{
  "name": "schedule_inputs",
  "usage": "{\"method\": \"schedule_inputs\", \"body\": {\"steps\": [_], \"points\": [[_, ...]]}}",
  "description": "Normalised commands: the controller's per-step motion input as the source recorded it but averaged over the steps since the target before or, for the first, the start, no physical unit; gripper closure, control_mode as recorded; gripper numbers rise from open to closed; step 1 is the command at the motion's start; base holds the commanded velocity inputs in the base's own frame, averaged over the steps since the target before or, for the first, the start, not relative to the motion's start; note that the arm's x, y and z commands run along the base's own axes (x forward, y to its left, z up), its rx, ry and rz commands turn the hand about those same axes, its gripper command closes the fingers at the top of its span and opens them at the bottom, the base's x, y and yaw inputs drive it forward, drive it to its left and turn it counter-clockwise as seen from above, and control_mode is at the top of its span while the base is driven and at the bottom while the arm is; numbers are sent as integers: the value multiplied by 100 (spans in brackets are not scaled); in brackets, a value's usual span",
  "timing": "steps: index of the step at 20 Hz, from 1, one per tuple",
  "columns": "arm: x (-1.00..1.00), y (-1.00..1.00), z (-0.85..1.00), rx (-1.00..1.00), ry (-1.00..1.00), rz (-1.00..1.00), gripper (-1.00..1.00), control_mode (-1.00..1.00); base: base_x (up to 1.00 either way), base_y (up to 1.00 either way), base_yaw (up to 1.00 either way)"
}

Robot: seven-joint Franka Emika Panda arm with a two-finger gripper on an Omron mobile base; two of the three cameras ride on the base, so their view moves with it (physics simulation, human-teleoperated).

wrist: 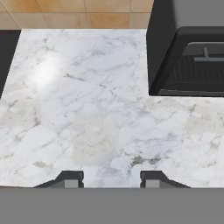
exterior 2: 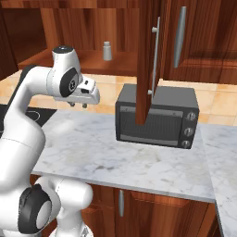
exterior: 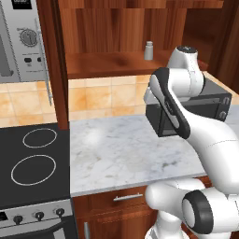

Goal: Retrieve the shaker from the cabinet and place it next the steak on a plate on the dining table.

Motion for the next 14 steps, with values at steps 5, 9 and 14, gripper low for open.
{"method": "schedule_inputs", "body": {"steps": [5,9,14], "points": [[-6,-5,3,0,-3,0,-100,-100,0,0,0],[-12,-18,18,0,-15,0,-100,-100,0,0,0],[-13,-26,31,1,-19,0,-100,-100,0,0,0]]}}
